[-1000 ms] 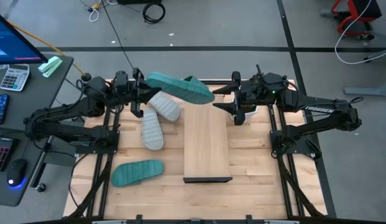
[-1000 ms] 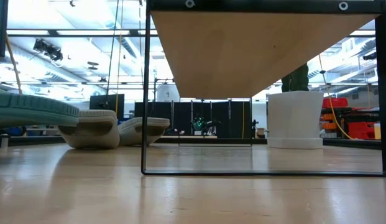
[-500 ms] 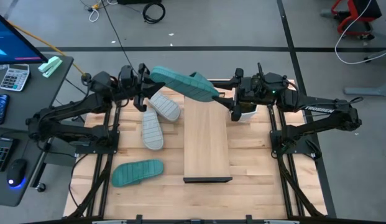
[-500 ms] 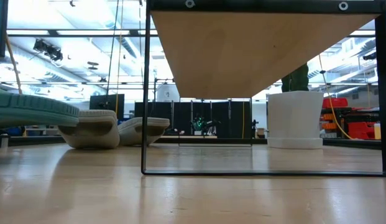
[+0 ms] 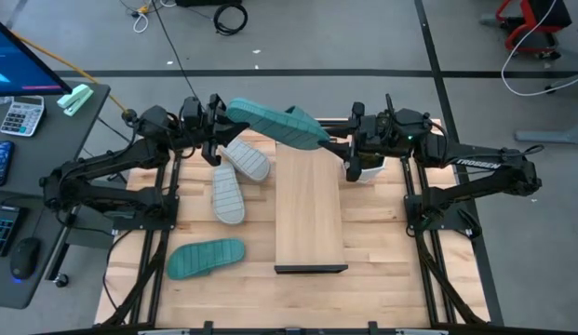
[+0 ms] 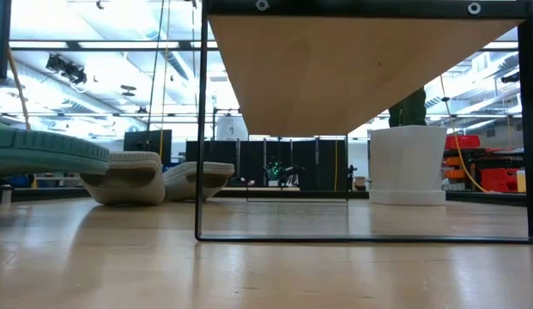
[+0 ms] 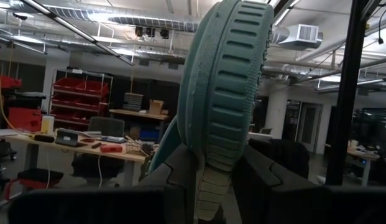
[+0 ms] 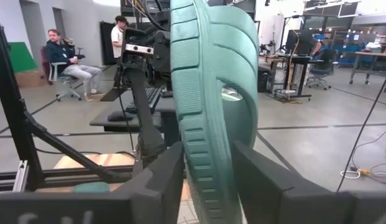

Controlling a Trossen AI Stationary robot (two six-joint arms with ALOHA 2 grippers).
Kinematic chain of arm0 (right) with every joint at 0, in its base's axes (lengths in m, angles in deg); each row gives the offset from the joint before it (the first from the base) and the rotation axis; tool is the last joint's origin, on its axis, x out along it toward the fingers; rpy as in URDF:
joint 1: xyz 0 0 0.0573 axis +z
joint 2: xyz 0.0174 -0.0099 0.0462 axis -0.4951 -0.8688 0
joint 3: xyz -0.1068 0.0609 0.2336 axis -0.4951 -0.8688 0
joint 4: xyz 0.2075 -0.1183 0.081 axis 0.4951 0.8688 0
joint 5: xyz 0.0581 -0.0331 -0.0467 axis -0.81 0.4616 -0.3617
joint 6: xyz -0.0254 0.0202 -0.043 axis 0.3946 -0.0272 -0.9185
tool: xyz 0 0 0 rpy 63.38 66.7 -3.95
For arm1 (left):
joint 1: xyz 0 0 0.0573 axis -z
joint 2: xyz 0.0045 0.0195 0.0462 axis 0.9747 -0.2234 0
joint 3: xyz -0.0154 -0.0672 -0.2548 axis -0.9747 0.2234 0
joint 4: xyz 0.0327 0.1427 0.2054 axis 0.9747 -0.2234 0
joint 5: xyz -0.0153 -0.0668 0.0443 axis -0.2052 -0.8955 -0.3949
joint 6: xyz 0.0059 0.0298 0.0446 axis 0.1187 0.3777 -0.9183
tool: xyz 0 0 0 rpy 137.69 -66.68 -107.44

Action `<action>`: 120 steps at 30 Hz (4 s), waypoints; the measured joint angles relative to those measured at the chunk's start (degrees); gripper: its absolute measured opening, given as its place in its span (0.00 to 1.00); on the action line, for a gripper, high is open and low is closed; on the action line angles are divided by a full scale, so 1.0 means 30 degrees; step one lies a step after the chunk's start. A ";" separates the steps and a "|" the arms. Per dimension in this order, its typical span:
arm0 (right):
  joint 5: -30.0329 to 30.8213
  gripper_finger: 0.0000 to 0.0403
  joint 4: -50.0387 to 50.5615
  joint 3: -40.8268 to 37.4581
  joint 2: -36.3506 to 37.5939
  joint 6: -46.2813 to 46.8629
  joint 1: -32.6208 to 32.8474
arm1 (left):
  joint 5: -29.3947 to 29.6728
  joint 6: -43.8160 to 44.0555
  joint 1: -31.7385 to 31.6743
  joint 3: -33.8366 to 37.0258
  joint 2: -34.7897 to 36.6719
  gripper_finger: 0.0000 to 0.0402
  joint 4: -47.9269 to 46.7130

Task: Pick and place slides into the shelf
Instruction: Put the bottom green slide on the shelf

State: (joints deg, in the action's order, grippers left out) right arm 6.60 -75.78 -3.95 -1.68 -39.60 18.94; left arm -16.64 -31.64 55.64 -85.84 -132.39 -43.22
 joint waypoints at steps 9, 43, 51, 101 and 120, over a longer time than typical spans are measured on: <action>-0.0066 0.17 0.0002 0.0000 0.0000 -0.0022 0.0007 | 0.0092 0.1024 0.0000 0.0000 0.0018 0.37 0.0024; -0.0095 0.13 1.4458 0.8910 0.0007 -0.3224 0.0610 | 0.0565 0.1848 -0.3012 -0.0015 0.1880 0.50 -0.3101; -0.0556 0.13 1.7572 0.9267 0.0025 -0.1324 0.2585 | 0.0565 0.1729 -0.3213 -0.0015 0.1814 0.48 -0.3607; 0.2082 0.12 1.6425 -0.1390 0.7236 -0.3218 0.6900 | 0.1446 0.4900 -0.3148 -0.0007 0.1814 0.44 -0.4274; 0.9113 0.12 1.6345 0.0736 0.3429 -0.5537 1.3703 | 0.1505 0.4828 -0.3147 -0.0004 0.1814 0.43 -0.4448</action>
State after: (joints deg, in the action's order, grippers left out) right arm 33.94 -26.74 -1.74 8.61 -56.21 60.04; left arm -12.12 -17.15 46.20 -85.85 -126.95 -56.57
